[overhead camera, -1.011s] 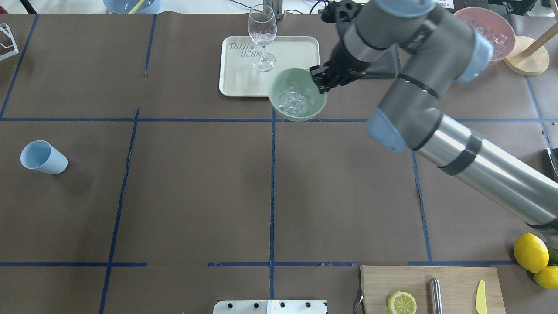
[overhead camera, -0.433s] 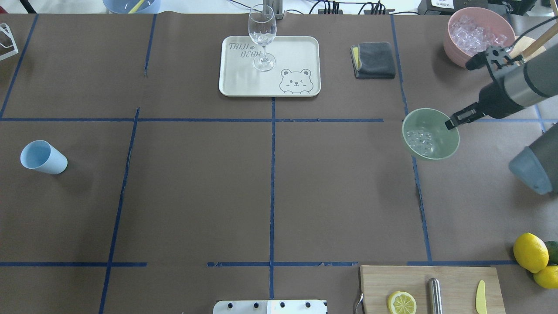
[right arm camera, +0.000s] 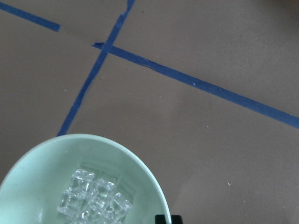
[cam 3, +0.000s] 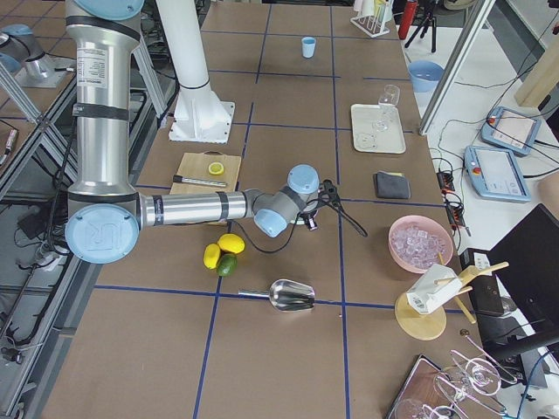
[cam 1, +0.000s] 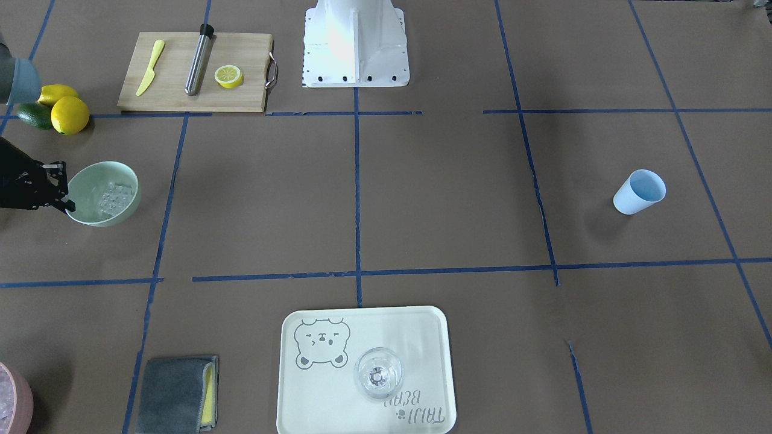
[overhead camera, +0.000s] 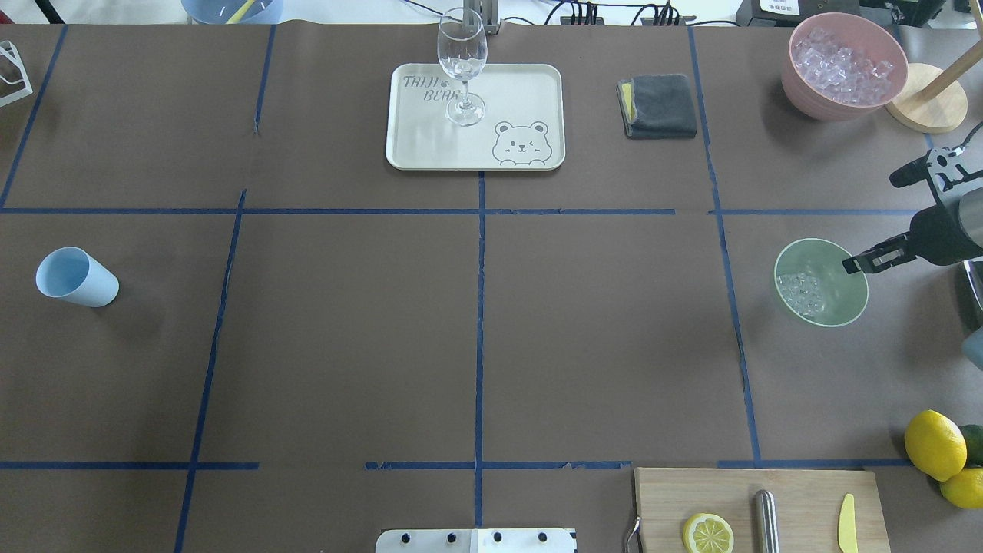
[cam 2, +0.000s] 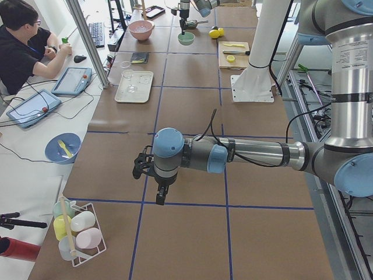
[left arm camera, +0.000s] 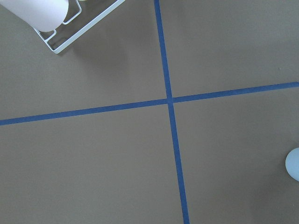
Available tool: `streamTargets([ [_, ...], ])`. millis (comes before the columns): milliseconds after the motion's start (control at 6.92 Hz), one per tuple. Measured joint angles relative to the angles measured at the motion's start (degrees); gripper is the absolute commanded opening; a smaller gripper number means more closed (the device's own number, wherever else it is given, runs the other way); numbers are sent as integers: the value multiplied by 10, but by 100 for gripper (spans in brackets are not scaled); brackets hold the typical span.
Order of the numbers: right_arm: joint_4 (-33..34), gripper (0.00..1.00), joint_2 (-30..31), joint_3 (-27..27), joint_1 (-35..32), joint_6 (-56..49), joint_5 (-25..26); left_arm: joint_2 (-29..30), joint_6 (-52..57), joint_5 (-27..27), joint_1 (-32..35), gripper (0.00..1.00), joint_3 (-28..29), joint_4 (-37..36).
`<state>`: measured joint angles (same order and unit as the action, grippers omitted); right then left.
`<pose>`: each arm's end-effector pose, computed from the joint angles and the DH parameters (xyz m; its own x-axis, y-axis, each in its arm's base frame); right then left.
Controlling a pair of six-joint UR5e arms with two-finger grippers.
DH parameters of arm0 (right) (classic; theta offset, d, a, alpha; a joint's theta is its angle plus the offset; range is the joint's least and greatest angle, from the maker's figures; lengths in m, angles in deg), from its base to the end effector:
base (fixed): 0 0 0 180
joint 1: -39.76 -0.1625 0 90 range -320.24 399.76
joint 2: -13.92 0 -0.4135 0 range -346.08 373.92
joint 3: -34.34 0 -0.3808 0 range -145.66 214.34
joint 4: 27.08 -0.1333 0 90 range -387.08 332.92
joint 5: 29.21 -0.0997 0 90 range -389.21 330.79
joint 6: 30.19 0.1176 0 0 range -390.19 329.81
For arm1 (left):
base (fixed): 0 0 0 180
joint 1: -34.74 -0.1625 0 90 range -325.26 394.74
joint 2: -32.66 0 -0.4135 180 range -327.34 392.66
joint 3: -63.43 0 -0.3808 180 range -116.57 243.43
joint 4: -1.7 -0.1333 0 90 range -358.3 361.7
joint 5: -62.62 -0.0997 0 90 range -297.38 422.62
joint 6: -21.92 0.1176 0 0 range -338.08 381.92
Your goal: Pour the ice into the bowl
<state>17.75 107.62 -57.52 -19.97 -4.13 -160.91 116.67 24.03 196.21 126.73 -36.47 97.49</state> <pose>-0.1978 -0.4481 0.5828 0.5337 -0.4163 0.7362 0.1472 0.9029 0.4039 -0.0678 -0.4473 0.6149 0.7287 0.1272 -0.6730 0.0074 0.9811 0.1934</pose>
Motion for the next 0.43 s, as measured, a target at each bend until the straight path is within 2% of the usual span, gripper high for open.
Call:
streamTargets([
  [144, -27, 47, 3, 17, 0, 4, 0, 0, 0, 0, 0, 100, 0, 0],
  [289, -37, 99, 3, 24, 1, 7, 0, 0, 0, 0, 0, 100, 0, 0],
  [433, -42, 100, 1, 26, 1, 8, 1, 1, 0, 0, -1, 100, 0, 0],
])
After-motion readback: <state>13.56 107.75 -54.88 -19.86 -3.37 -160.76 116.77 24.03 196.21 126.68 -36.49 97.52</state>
